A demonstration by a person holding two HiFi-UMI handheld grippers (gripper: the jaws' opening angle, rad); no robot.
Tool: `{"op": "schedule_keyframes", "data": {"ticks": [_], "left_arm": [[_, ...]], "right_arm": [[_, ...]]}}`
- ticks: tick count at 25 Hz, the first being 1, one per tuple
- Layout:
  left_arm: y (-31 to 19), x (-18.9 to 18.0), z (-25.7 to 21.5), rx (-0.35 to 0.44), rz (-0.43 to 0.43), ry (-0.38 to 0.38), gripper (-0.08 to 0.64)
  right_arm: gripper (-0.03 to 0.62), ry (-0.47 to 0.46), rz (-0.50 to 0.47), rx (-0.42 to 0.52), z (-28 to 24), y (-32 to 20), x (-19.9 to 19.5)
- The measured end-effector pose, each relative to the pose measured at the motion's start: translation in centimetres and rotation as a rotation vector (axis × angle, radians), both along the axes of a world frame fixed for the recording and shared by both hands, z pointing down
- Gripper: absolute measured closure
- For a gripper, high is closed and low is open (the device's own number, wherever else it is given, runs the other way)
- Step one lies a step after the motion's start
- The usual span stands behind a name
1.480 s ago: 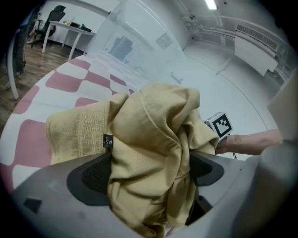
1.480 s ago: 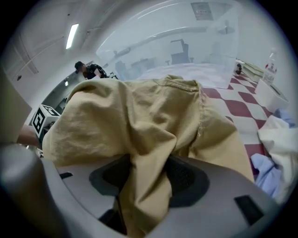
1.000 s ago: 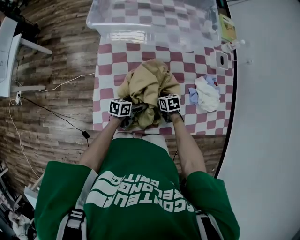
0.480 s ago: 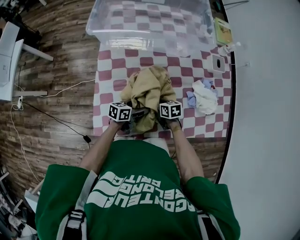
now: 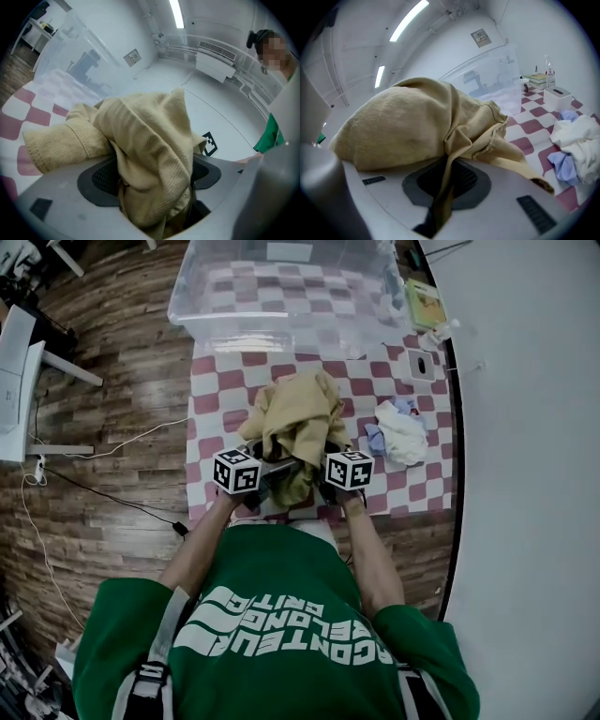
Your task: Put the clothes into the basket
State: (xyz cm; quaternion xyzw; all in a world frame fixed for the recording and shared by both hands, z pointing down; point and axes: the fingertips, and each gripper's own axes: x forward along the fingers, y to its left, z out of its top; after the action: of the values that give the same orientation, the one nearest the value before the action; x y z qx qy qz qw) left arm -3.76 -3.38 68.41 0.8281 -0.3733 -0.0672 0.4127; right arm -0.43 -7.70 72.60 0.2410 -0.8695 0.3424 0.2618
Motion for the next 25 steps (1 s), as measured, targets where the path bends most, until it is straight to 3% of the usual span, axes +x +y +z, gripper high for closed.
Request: {"op": "schedule_keyframes", "data": {"ticks": [13,25], "left_arm": [[0.9,0.2,-10.8,0.25,0.041,-0.063,0.144],[-1.3,-1.5,-25.8,0.535,0.021,-0.1,0.144]], "right_arm": [[0.569,-0.115,0.07,0.219,-11.6,0.3,0.2],[0.569,-0.222,0.084,0.488,-28.0,-2.6,-1.4]]}}
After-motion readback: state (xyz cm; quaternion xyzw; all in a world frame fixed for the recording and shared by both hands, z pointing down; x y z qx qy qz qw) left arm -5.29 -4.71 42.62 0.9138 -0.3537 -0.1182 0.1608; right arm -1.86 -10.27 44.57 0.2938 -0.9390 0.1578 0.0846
